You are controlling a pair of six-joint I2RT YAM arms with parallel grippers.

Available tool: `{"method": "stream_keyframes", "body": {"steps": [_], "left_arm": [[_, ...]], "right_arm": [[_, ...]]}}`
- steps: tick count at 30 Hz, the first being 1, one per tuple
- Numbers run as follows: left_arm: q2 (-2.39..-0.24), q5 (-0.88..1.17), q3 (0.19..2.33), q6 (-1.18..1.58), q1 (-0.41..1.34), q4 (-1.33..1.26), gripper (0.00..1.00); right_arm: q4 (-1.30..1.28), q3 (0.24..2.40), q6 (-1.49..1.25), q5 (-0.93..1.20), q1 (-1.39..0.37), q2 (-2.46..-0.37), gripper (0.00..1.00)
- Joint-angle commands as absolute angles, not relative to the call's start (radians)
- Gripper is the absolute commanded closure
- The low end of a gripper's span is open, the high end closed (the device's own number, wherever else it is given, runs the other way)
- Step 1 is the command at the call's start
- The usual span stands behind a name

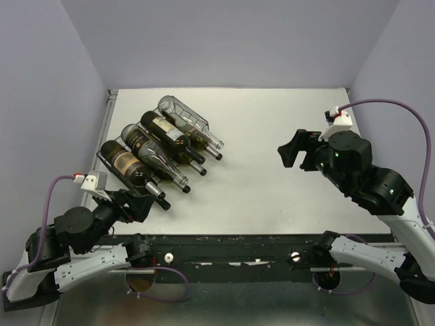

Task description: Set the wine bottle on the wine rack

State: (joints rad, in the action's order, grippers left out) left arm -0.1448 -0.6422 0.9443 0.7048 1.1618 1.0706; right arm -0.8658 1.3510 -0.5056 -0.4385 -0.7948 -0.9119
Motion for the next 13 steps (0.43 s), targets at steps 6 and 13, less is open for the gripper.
{"method": "stream_keyframes", "body": {"steps": [6, 13], "left_arm": [[-0.121, -0.634, 0.980, 0.723, 1.164, 1.155, 0.01], [-0.126, -0.641, 0.983, 0.726, 1.164, 1.164, 0.01]], "right_arm": [[-0.925, 1.367, -0.508, -0.394, -0.799, -0.874, 0.00], [-0.864, 1.345, -0.443, -0.344, -0.799, -0.815, 0.00]]}}
